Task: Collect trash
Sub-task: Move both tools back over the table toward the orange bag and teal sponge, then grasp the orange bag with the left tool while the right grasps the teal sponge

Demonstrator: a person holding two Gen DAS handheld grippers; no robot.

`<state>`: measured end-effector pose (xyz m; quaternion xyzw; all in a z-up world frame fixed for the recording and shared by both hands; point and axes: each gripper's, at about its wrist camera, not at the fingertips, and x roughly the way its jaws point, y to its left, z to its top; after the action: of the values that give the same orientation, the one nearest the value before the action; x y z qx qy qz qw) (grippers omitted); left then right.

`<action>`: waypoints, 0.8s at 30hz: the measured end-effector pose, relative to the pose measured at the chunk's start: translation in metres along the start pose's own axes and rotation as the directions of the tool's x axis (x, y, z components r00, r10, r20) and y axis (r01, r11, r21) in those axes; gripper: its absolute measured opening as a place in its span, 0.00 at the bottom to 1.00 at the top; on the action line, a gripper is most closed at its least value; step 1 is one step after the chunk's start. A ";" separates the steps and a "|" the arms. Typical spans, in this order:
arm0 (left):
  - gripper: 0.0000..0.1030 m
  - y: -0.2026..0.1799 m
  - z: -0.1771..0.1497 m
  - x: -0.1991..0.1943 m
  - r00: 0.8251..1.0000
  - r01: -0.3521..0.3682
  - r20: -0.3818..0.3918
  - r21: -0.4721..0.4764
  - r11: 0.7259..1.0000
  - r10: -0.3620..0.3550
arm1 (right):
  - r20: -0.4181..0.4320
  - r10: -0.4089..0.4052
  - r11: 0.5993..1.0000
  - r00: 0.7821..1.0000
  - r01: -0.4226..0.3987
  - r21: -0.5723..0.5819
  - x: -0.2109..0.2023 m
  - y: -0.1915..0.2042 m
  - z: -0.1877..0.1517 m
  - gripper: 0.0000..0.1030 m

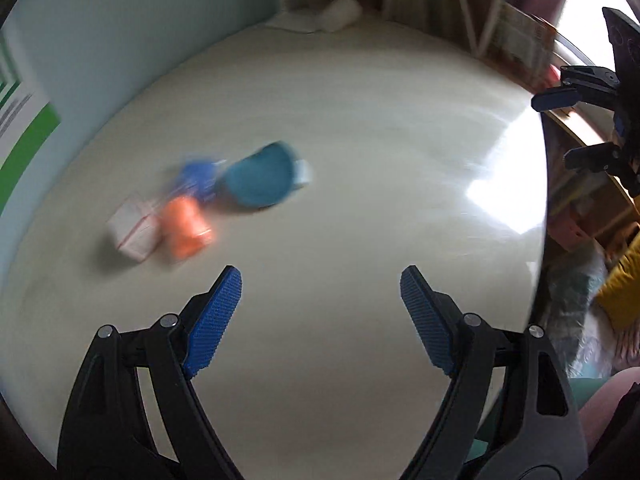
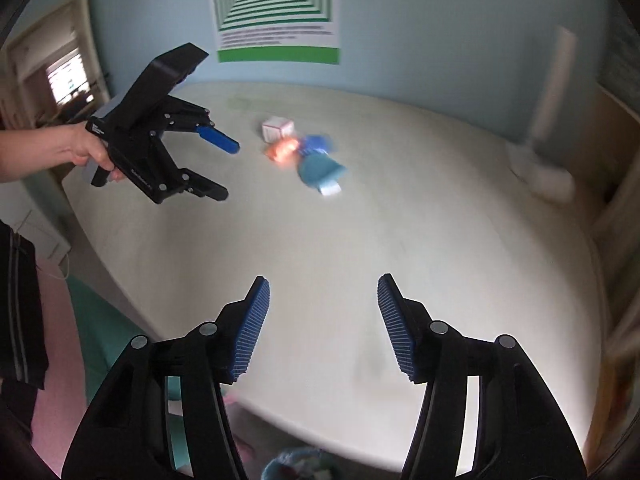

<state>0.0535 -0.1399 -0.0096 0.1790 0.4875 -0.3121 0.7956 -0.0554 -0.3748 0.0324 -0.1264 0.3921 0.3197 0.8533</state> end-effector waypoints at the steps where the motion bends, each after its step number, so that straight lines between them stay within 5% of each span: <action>1: 0.77 0.015 -0.003 -0.001 1.000 -0.008 -0.001 -0.025 1.000 0.008 | 0.000 0.014 1.000 1.000 -0.014 -0.011 0.009 0.001 0.010 0.56; 9: 0.78 0.080 -0.020 0.007 0.998 -0.066 -0.016 -0.161 0.985 0.064 | -0.037 0.083 0.990 0.996 -0.087 -0.109 0.076 0.013 0.065 0.67; 17: 0.79 0.096 -0.007 0.044 0.998 -0.064 -0.039 -0.282 0.957 0.055 | -0.122 0.058 0.978 0.991 -0.081 -0.192 0.135 -0.001 0.096 0.82; 24: 0.79 0.100 0.013 0.072 0.996 -0.075 -0.073 -0.338 0.938 0.053 | -0.223 0.060 0.971 0.973 -0.109 -0.214 0.194 -0.015 0.110 0.83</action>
<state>0.1532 -0.0969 -0.0698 0.0643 0.5527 -0.1912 0.8086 0.1141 -0.2479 -0.0410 -0.2389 0.4483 0.3828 0.7716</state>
